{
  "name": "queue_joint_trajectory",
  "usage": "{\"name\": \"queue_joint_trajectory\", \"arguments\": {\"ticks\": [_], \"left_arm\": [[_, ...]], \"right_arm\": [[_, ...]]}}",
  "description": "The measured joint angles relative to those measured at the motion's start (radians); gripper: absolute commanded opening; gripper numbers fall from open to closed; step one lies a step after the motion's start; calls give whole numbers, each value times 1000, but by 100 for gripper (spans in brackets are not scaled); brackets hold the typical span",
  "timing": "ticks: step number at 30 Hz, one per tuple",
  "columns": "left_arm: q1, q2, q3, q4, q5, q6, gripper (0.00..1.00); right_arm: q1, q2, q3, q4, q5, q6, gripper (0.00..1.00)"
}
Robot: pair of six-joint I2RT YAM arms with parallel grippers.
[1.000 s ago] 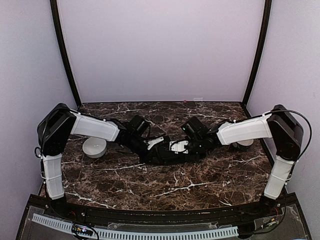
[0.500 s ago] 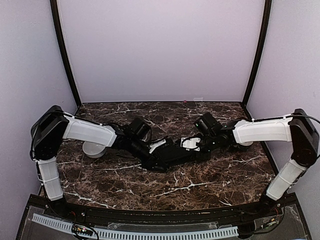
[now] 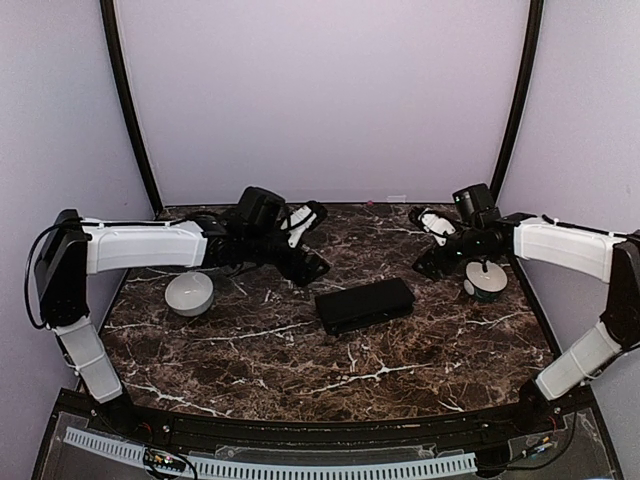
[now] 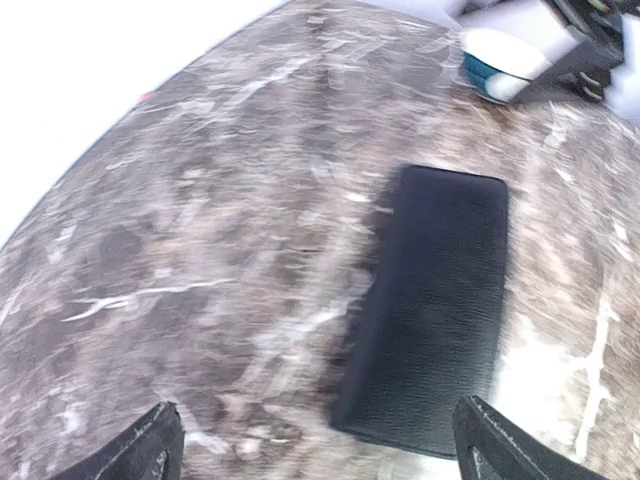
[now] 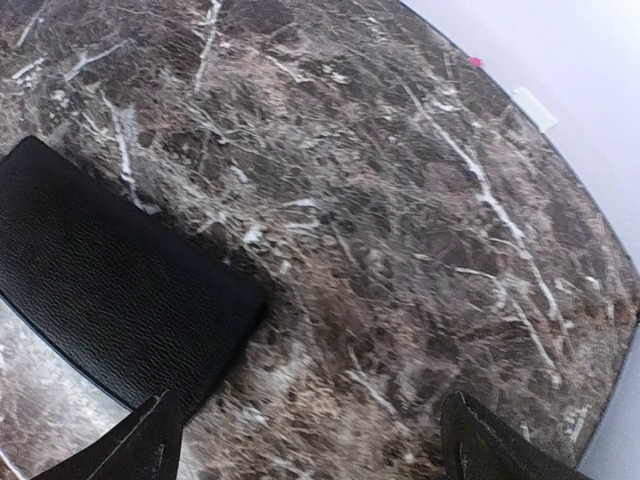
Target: Sort the hair-cutting tools
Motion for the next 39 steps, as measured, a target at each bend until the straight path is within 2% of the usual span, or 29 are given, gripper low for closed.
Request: {"name": "queue_joint_trajectory", "arguments": {"ticks": [2,4,6,9,14,17,22,29,34,39], "left_arm": [[21,19,31,0,-32,-20,82],[39,77,111,-11,-45,-40,74],[51,140,183,-14,-38,-61,71],[54,185,194,-19,13,-94,67],[47,194,117,-21,94,-135,65],[37,193,77,-20,119,-144,65],[5,176,0,-22,138,-158,65],[-49,86,-151,-21,129,-203,65],[-59,-1,-211,-27,92,-234,65],[-67,-39,-213,-27,63,-249,65]], "right_arm": [[3,47,36,-32,-68,27,75],[4,101,61,-61,-134,43,73],[6,153,70,-88,-190,55,71],[7,225,71,-126,-242,74,68],[7,323,117,-193,-292,89,67],[7,370,174,-218,-330,92,62],[6,496,319,-274,-389,85,53],[48,660,535,-337,-444,59,49],[127,753,681,-362,-450,42,49],[159,759,729,-394,-444,24,55]]}}
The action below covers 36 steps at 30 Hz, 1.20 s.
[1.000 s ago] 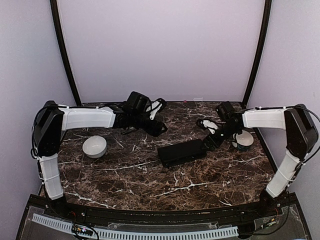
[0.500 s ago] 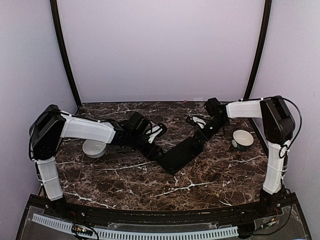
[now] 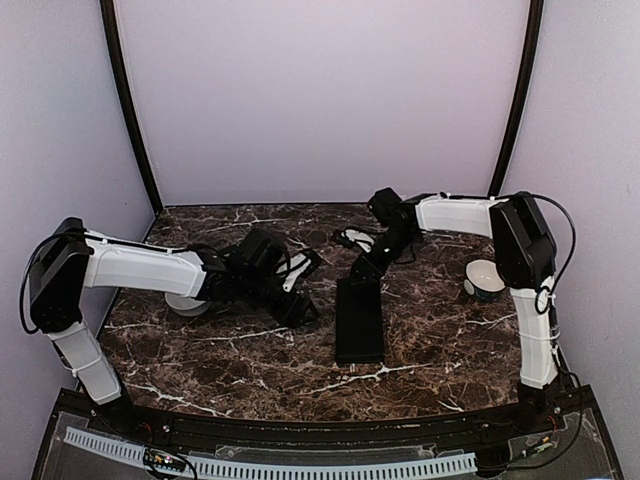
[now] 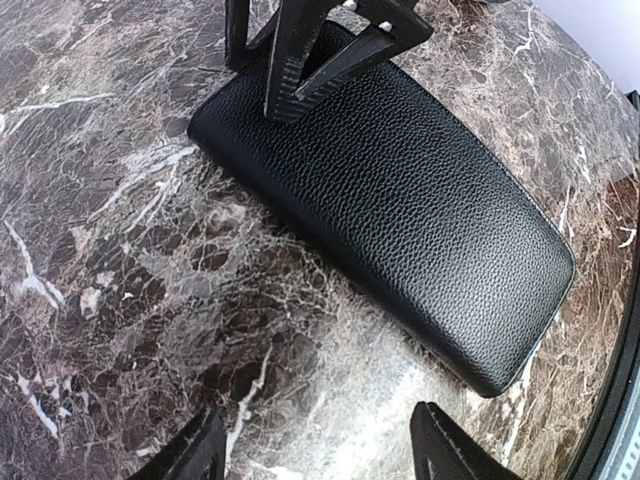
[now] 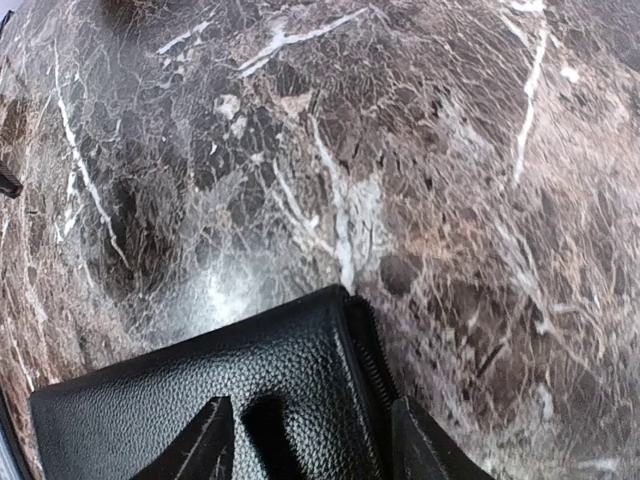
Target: Sort the hair-cutting tools
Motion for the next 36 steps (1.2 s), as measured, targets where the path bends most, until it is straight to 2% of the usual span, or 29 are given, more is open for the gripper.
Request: {"name": "queue_joint_trajectory", "arguments": {"ticks": [5,13,16,26,31,36], "left_arm": [[-42,0,-2,8,-15,8,61],[-93,50,60,37,-16,29,61],[-98,85,103,40,-24,20,63],[-99,103,120,21,-74,-51,63],[-99,86,85,28,-80,-69,63],[-98,50,34,28,-87,-72,59]], "right_arm": [[-25,-105,-62,-32,29,-12,58],[-70,-631,-452,116,146,-25,63],[-70,-736,-581,150,158,-31,63],[-14,-542,-713,144,184,-93,56],[3,-459,-706,151,206,-153,51],[29,-375,-619,169,204,-188,48]]}}
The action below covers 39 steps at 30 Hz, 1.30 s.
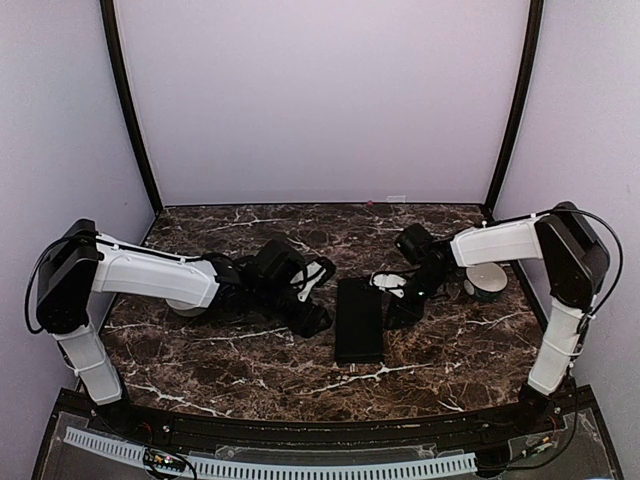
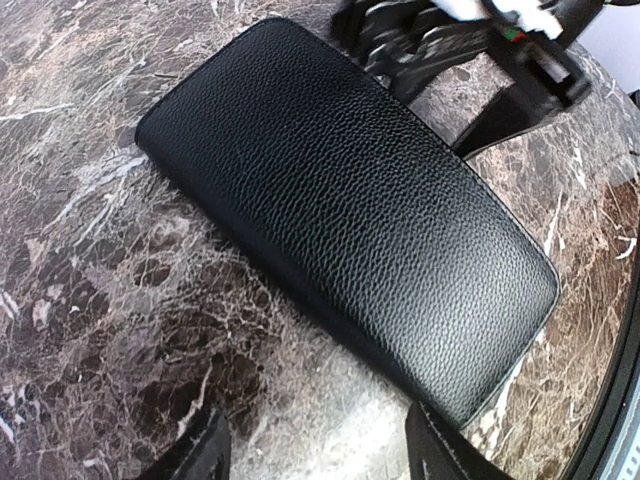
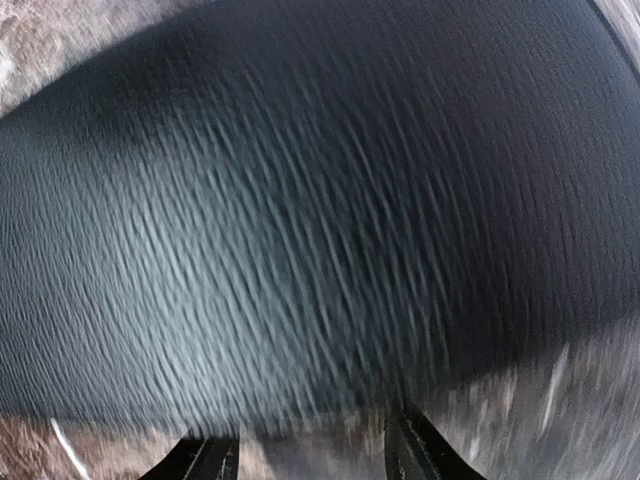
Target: Sort the hair-cutting tools
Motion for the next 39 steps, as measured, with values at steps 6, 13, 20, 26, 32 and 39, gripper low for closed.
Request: {"name": "queue_joint_trajectory", "arguments": {"ticks": [6,13,20,26,32,39], "left_arm": [[0,-46,-30,-4,0,-5,59],[0,-172,-122,-6,-30,-5,59],[0,-190,-143,-3,-20,-5,59],[0,-190,-151,10,-6,-5,59],[-1,-189,-148,23,-14,7,59],[-7,-146,-64,16,-17,20,58]], "right_arm": [[54,76,109,-50,16,-25,44],[129,151,219,-81,27,-3,43],[148,172,254,-100,32,13,44],[137,95,165,-69,51,34,53],[89,-121,74,-75,93,47,57],[54,-422,-64,35,173,124,99]]}}
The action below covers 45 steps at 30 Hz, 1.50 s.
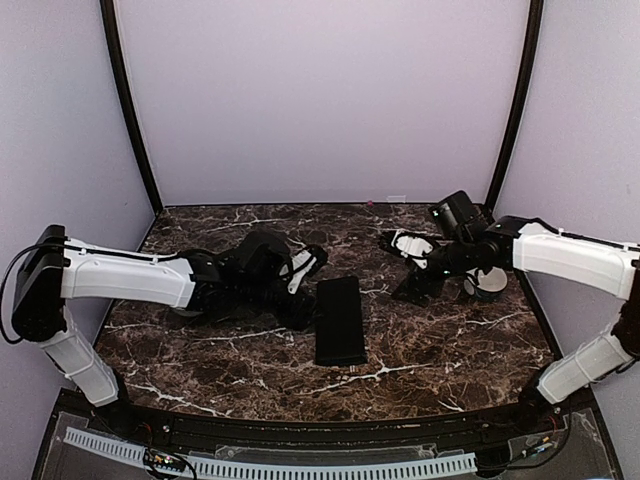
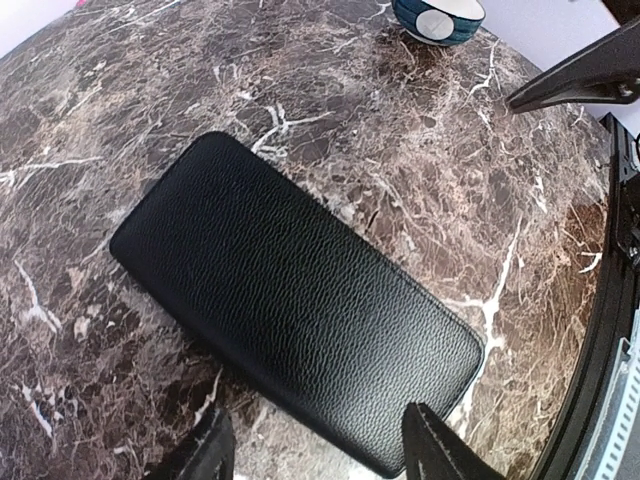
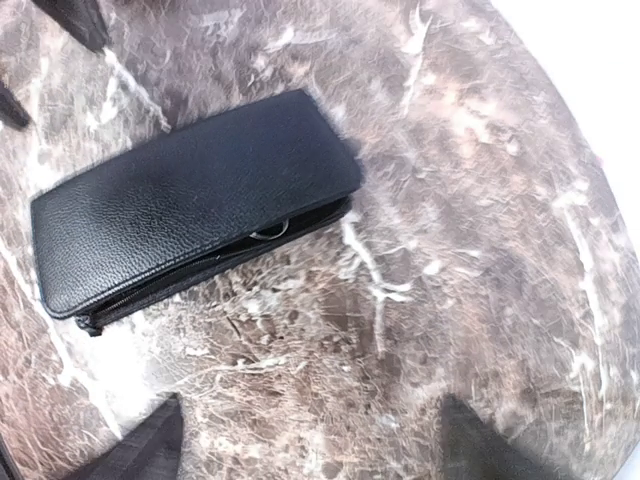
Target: Sort the hair-cutting tools
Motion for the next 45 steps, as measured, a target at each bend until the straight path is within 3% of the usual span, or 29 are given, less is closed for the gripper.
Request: {"name": "queue_joint_trajectory", "arguments": {"ticks": [4,8,11,16,36,45], "left_arm": [[-3,28,34,2,0,2,58],[-3,65,51,3,0,-3,57],[-3,95,53,6,3,-15,54],[-3,157,77,15,26,-31,50],[-3,268,87,96,72,-31,44],[-3,273,85,118,77,-25,43]], "right_arm": [[-74,-94,-58,50,-116,34,98],[-71,-86,-101,69,-229,19,77],[-9,-78,-186,95,-227,8,61],[97,19,-272,116,-183,-3,47],[294,168,-271,262,-103,63,45],[306,181,-270,285,-71,93,37]]}}
